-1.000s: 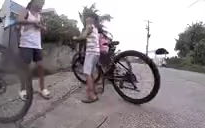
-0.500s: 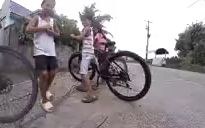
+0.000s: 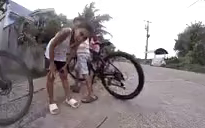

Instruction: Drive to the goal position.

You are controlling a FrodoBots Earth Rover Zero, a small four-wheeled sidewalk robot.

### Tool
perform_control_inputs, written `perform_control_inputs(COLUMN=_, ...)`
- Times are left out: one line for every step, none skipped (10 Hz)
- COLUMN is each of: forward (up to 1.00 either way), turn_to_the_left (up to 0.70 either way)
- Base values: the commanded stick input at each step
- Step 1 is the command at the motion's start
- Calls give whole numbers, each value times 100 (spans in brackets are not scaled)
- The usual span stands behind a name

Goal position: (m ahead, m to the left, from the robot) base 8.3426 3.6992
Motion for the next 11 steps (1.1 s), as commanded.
perform_control_inputs(forward=0, turn_to_the_left=0)
perform_control_inputs(forward=41, turn_to_the_left=0)
perform_control_inputs(forward=70, turn_to_the_left=0)
perform_control_inputs(forward=70, turn_to_the_left=0)
perform_control_inputs(forward=70, turn_to_the_left=0)
perform_control_inputs(forward=70, turn_to_the_left=0)
perform_control_inputs(forward=70, turn_to_the_left=0)
perform_control_inputs(forward=70, turn_to_the_left=0)
perform_control_inputs(forward=70, turn_to_the_left=0)
perform_control_inputs(forward=70, turn_to_the_left=0)
perform_control_inputs(forward=70, turn_to_the_left=0)
